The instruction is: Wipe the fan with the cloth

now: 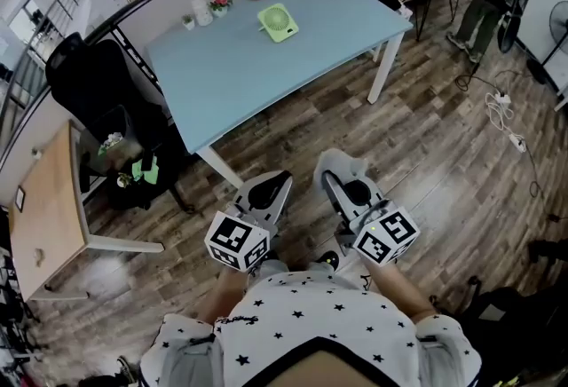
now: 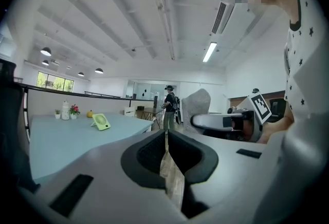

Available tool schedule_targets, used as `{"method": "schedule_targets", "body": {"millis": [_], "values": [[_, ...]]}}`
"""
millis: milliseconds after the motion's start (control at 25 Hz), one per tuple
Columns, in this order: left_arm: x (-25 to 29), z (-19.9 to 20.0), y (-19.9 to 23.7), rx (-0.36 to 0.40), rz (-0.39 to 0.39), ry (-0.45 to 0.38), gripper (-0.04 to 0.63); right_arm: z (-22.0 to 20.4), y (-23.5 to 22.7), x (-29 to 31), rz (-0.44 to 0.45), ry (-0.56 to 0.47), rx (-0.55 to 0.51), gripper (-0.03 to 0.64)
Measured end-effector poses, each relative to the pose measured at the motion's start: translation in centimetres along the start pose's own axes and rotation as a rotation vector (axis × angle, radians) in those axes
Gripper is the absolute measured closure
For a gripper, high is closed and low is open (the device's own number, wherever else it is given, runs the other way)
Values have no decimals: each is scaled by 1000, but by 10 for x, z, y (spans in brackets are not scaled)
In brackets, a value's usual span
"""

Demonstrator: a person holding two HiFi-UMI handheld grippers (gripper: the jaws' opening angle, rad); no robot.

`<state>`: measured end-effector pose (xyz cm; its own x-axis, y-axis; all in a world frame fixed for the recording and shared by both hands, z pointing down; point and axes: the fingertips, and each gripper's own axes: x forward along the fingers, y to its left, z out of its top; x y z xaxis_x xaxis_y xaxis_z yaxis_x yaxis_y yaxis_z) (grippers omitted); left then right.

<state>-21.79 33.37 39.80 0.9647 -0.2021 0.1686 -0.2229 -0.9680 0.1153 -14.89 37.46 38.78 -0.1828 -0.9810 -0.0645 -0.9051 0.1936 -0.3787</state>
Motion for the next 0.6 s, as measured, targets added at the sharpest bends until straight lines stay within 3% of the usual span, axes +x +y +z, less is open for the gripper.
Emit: {"method": "schedule_targets", "body": {"millis": [600], "values": [[23, -10, -43, -5, 34, 37, 555, 5, -35, -44, 0, -23, 65, 568]]}}
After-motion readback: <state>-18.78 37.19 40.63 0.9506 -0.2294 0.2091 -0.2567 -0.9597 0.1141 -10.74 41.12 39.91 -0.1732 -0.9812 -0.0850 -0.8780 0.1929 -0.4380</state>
